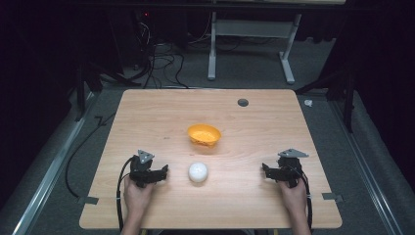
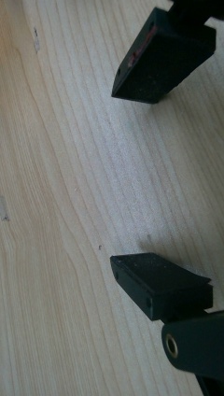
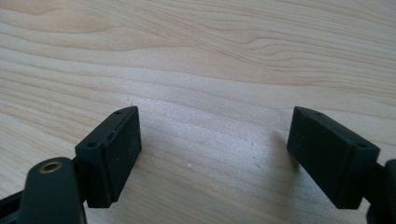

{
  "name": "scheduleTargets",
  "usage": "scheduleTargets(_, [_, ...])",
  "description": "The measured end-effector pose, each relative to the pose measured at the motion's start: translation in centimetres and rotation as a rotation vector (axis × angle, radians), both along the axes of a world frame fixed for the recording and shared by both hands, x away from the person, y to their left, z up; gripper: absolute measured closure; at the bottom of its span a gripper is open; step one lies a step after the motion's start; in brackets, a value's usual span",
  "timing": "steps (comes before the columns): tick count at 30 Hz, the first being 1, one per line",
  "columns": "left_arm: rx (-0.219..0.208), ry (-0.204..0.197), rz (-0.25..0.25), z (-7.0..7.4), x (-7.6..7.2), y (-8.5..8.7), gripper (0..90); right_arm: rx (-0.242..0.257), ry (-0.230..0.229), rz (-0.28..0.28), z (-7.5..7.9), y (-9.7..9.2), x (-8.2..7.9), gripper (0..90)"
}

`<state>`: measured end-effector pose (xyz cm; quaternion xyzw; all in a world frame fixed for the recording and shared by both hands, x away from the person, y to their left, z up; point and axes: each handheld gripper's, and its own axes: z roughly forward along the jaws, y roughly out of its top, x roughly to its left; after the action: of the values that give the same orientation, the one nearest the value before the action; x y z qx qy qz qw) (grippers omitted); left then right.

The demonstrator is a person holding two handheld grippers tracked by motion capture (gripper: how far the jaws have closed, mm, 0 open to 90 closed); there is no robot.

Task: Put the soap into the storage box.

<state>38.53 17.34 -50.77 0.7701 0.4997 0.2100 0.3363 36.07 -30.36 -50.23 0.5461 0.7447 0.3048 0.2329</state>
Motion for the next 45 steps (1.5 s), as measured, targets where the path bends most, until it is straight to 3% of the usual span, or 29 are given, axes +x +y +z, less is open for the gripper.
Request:
scheduleTargets(40, [0.001, 0.000, 0.013, 0.03, -0.07, 0.08, 16.6, 0.000, -0.001, -0.002, 0.00, 0.01, 0.02, 18.4])
scheduleTargets(45, [0.004, -0.031, 0.016, 0.12, -0.38, 0.05, 17.5, 0.001, 0.000, -0.002, 0.00, 0.00, 0.00, 18.4])
